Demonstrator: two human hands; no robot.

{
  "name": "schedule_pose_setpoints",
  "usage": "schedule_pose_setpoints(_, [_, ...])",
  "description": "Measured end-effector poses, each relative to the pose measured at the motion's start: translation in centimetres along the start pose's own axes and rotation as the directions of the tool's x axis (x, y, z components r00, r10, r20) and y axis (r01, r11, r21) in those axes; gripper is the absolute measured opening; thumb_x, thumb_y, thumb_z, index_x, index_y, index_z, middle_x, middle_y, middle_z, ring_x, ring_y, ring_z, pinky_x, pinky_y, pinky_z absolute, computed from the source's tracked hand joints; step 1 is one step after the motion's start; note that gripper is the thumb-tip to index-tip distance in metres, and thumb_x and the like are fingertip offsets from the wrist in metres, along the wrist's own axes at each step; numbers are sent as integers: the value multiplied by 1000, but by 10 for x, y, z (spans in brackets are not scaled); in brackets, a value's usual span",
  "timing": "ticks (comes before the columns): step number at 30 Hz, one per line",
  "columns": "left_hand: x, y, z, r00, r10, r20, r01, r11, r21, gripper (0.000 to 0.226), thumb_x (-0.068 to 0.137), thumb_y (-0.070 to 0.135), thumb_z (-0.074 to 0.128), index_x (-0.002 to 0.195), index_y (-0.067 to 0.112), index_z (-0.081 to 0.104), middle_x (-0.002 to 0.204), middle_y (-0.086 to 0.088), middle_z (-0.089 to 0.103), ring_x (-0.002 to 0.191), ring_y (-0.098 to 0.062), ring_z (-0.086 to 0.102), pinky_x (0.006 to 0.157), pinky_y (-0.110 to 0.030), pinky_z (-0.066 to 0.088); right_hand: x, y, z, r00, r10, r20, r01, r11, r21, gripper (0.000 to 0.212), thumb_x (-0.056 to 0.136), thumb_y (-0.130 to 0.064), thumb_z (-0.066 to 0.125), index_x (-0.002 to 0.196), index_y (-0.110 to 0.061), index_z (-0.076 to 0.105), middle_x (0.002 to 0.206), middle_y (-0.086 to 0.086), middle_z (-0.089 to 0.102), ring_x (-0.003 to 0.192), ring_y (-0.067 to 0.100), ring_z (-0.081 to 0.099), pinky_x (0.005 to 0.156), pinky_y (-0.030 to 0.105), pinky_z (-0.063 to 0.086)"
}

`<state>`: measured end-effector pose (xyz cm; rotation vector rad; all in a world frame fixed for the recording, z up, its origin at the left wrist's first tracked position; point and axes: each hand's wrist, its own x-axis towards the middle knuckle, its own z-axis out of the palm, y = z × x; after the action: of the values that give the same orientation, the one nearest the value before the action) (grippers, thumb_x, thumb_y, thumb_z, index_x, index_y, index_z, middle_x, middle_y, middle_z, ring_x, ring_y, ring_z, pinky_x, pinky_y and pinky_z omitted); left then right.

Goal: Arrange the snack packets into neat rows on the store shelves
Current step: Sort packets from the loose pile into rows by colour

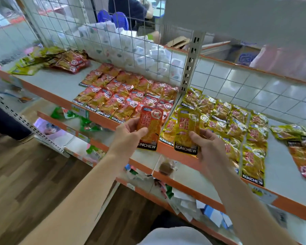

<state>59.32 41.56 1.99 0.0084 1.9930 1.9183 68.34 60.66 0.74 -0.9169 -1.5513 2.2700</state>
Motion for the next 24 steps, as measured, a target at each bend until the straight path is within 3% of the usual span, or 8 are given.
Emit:
schedule_pose_setpoints(4, [32,-2,15,999,24,33,-26,999,47,33,89,1,70,108,27,64,101,1,75,97,-17,70,89,-29,56,25,-12,-12,991,-104,-84,87,978,-187,10,87,-10,74,82,-19,70,70,-11,71,79,17,66,78,33,46])
schedule_pose_setpoints(9, [64,-7,28,997,74,20,-76,986,150,38,87,5,73,118,23,59,98,-1,73,94,-18,71,87,-31,57,44,-14,-21,976,-122,-181,66,955,-289,8,87,-15,75,90,-17,68,88,0,71,98,31,69,94,49,52])
schedule_pose_setpoints(12, [86,-5,30,990,127,55,-136,967,216,43,87,8,73,118,31,54,95,-3,72,86,-21,71,80,-38,60,56,-16,-23,966,-125,-226,46,945,-324,11,88,-18,74,97,-18,68,98,3,73,100,24,69,88,43,55])
schedule_pose_setpoints(15, [113,0,33,982,171,87,-189,938,291,46,88,8,72,121,35,53,94,0,65,76,-15,64,66,-30,57,73,-17,-20,958,-153,-242,61,935,-350,11,88,-17,74,97,-20,69,98,0,74,97,18,69,86,33,52])
schedule_pose_setpoints(18, [144,4,36,965,227,132,-259,902,345,37,90,12,72,122,30,66,101,5,68,80,-5,62,70,-21,56,93,-17,-16,941,-207,-266,83,908,-410,11,90,-15,73,100,-18,71,96,-3,74,92,12,70,78,23,51])
schedule_pose_setpoints(21, [170,8,41,941,280,190,-335,854,399,35,90,19,74,125,22,70,115,7,71,91,0,64,82,-8,51,119,-15,-18,889,-294,-350,84,859,-505,28,88,-17,74,115,-14,67,96,-7,68,87,11,66,83,32,56])
schedule_pose_setpoints(24, [191,8,46,929,274,249,-357,838,413,40,91,24,72,131,20,65,126,4,68,82,-7,64,82,-27,58,140,-16,-22,852,-373,-367,56,762,-646,54,86,-21,76,135,-12,55,108,0,66,96,18,65,90,37,55])
